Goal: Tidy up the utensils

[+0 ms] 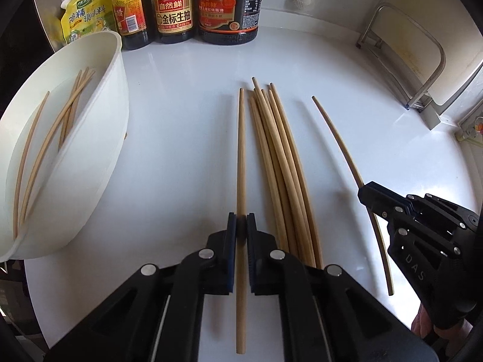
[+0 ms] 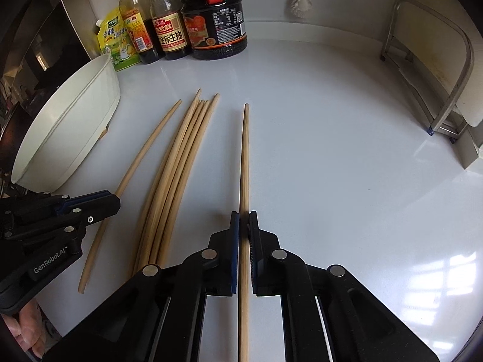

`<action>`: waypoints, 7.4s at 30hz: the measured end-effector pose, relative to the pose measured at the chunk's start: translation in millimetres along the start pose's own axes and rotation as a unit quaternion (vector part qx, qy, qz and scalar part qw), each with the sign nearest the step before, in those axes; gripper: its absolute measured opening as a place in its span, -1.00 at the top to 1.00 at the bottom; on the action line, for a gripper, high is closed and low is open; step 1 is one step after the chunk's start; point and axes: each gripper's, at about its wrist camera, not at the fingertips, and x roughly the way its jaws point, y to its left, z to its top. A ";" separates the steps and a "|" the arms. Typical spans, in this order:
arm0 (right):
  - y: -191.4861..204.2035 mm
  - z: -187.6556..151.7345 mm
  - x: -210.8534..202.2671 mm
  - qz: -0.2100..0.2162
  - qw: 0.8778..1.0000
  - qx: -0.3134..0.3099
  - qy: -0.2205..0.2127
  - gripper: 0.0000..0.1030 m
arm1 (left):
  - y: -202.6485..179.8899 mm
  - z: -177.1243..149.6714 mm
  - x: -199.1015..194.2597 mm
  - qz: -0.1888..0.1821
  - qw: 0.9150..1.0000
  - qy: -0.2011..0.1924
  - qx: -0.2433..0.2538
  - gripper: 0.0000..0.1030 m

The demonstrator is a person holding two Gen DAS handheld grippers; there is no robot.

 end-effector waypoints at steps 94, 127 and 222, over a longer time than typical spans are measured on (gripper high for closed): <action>86.3 27.2 -73.4 0.033 0.999 0.020 -0.024 0.19 | 106.4 -1.2 -114.8 0.013 0.995 -0.067 -0.068 -0.45; 34.4 -3.1 12.2 0.008 1.000 0.006 0.009 0.14 | 39.4 -40.5 -47.3 0.023 0.998 -0.016 -0.050 -0.49; -19.6 3.8 -25.2 -0.003 1.000 0.012 -0.029 0.87 | -7.1 17.2 -17.0 -0.011 0.999 -0.029 -0.012 0.86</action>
